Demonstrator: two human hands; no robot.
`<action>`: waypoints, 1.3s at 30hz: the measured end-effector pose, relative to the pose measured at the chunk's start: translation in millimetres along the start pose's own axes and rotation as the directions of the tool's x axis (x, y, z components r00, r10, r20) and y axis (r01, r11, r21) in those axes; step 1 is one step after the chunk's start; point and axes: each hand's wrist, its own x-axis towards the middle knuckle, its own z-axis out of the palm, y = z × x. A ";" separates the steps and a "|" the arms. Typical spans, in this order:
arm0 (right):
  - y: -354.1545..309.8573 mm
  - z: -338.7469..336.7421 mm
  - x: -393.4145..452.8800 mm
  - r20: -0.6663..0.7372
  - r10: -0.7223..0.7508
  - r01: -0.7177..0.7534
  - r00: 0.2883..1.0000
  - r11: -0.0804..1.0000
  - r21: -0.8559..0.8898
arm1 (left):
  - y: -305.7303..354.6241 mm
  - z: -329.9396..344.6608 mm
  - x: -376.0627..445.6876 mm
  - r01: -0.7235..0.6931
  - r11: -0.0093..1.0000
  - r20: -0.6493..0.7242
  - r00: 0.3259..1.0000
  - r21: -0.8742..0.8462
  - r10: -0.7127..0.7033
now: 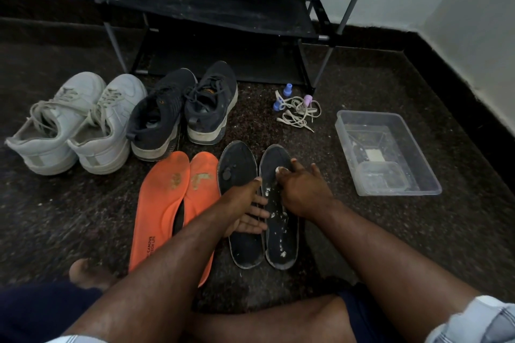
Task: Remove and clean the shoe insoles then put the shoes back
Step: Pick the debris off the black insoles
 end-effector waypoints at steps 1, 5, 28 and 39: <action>-2.8 -0.8 -1.6 -0.010 -0.024 0.024 1.000 1.000 -0.015 | -0.3 0.2 -0.1 0.000 1.000 0.000 1.000 -0.001 0.000; -3.1 0.7 -9.8 -0.001 -0.052 0.052 0.999 0.997 -0.053 | 0.2 -0.5 0.2 -0.005 1.000 0.007 1.000 0.003 0.005; -3.4 -7.4 -4.4 -0.002 0.031 -0.031 1.000 0.999 0.017 | -1.6 -0.5 1.9 -0.011 1.000 -0.001 1.000 0.011 0.011; -7.9 -6.4 -3.9 0.031 0.001 -0.003 1.000 0.997 0.078 | -1.9 -0.4 5.2 -0.009 1.000 0.000 1.000 0.013 0.009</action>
